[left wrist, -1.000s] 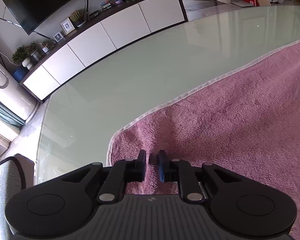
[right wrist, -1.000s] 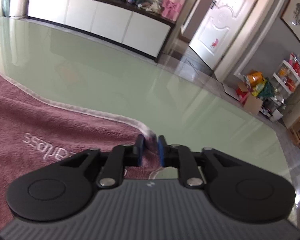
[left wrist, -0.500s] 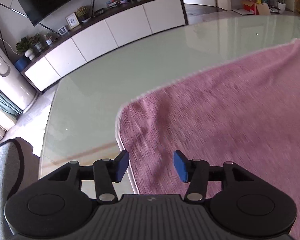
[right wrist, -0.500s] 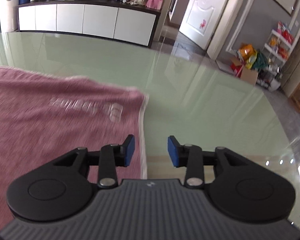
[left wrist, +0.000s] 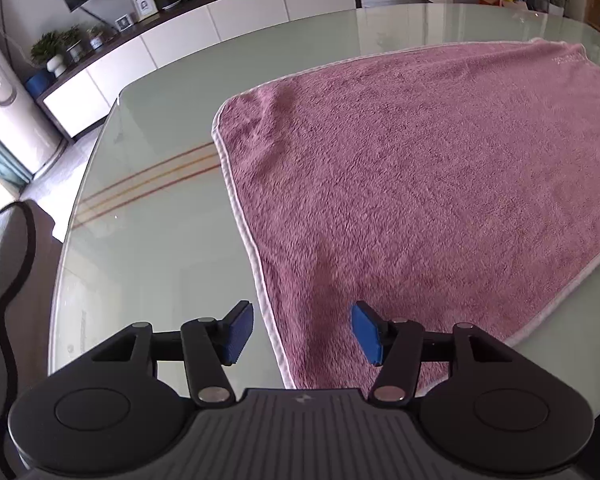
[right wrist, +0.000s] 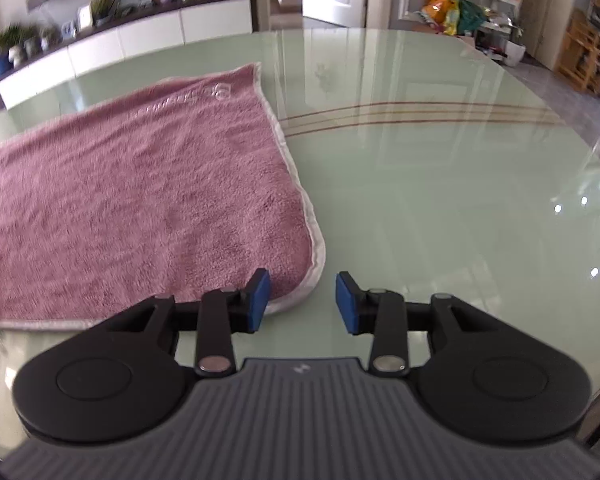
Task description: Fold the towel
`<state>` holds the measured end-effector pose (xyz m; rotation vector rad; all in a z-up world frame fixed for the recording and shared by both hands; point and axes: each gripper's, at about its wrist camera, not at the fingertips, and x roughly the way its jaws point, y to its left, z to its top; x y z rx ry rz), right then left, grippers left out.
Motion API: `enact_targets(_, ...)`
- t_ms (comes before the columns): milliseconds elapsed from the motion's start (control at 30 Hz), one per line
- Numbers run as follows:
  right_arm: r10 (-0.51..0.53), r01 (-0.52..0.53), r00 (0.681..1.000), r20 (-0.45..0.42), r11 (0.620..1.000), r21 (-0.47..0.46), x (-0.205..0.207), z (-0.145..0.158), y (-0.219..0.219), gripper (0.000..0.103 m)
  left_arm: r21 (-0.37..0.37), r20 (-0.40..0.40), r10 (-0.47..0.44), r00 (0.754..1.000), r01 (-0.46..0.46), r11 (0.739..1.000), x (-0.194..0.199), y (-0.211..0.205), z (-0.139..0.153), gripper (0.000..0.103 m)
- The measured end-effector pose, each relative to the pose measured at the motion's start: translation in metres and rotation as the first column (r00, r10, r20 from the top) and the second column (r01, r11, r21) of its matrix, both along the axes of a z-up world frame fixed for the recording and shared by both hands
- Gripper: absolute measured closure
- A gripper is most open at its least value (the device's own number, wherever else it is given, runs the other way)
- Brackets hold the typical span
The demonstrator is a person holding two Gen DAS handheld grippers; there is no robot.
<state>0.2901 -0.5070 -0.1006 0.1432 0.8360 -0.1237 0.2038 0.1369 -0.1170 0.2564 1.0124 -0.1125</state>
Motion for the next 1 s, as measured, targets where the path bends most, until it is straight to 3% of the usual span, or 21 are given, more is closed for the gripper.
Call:
enact_targets(167,-0.014,0.014,1.000,0.001,1.000,-0.001,0.003,0.001,0.000,0.067,-0.039,-0.002,0.017,1.000,-0.017,0.999,-0.007,-0.001,-0.005,0.041)
enact_targets(333,0.019,-0.019,1.000,-0.002,0.999,-0.041,0.001,0.001,0.009,0.087,-0.108,-0.012,0.069,0.998,-0.070,0.992,-0.006,0.007,-0.008,0.040)
enact_targets(433,0.021,-0.021,1.000,0.003,0.999,-0.036,-0.002,0.000,0.011,0.093,-0.171,-0.024,0.087,0.996,-0.090,0.981,-0.007,0.012,-0.008,0.053)
enact_targets(500,0.018,-0.018,1.000,0.005,0.999,-0.032,-0.003,0.000,0.010,0.094,-0.176,-0.022,0.073,0.997,-0.076,0.981,-0.009,0.010,-0.007,0.076)
enact_targets(567,0.014,-0.014,1.000,0.004,1.000,-0.021,-0.004,0.001,0.008,0.095,-0.191,-0.040,0.064,0.997,-0.071,0.979,-0.008,0.008,-0.006,0.092)
enact_targets(667,0.016,-0.016,1.000,0.001,1.000,-0.010,-0.009,0.005,0.005,0.096,-0.189,-0.070,0.065,0.995,-0.078,0.979,-0.006,0.011,-0.003,0.095)
enact_targets(833,0.030,-0.030,1.000,0.006,1.000,0.004,-0.024,0.015,0.000,0.096,-0.250,-0.095,0.070,0.993,-0.092,0.964,-0.009,0.024,0.005,0.095)
enact_targets(1000,0.051,-0.051,0.999,0.007,0.999,0.001,-0.038,0.023,-0.001,0.096,-0.222,-0.109,0.039,0.993,-0.063,0.973,-0.013,0.023,0.012,0.095)
